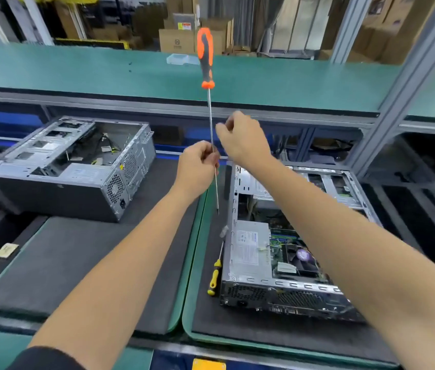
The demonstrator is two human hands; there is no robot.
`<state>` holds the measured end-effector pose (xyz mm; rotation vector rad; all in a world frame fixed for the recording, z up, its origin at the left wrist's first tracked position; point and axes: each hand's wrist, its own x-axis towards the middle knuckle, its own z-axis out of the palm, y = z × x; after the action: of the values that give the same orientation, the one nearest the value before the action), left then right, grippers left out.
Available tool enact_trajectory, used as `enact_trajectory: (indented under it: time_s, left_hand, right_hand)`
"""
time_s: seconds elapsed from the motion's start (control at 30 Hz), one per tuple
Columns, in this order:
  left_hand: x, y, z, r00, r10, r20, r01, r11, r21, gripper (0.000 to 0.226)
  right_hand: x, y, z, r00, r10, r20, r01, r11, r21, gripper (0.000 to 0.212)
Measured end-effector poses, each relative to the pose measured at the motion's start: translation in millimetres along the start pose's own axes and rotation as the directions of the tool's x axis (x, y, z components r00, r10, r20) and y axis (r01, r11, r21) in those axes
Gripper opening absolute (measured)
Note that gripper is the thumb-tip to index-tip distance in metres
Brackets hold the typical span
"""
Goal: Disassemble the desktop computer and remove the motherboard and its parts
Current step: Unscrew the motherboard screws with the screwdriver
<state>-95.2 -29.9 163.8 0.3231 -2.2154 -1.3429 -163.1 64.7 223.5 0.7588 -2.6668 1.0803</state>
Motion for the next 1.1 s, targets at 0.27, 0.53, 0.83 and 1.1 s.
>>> enact_trajectory:
  time_s: [0.27,0.53,0.83,1.1]
  left_hand:
    - [3,67,72,0.98,0.139,0.141,-0.136,0.99,-0.032,0.017]
    - [11,70,137,0.975,0.12,0.186,-0.123,0.992,0.001,0.023]
    - [15,58,161,0.989,0.054,0.14,-0.063,0.996,0.057,0.022]
    - [21,49,165,0.99,-0.004,0.142,-0.013,0.993,0.117,0.017]
  right_hand:
    - [30,33,-121,0.983,-0.014,-0.185,0.09,0.908,0.409,0.016]
    - [35,80,-156,0.993,-0.04,-0.111,0.082,0.912,0.401,0.032]
    - [44,105,-159,0.98,-0.197,0.006,0.188,0.944,0.27,0.018]
    - [46,110,-155,0.947,-0.312,0.073,0.289,0.93,0.228,0.017]
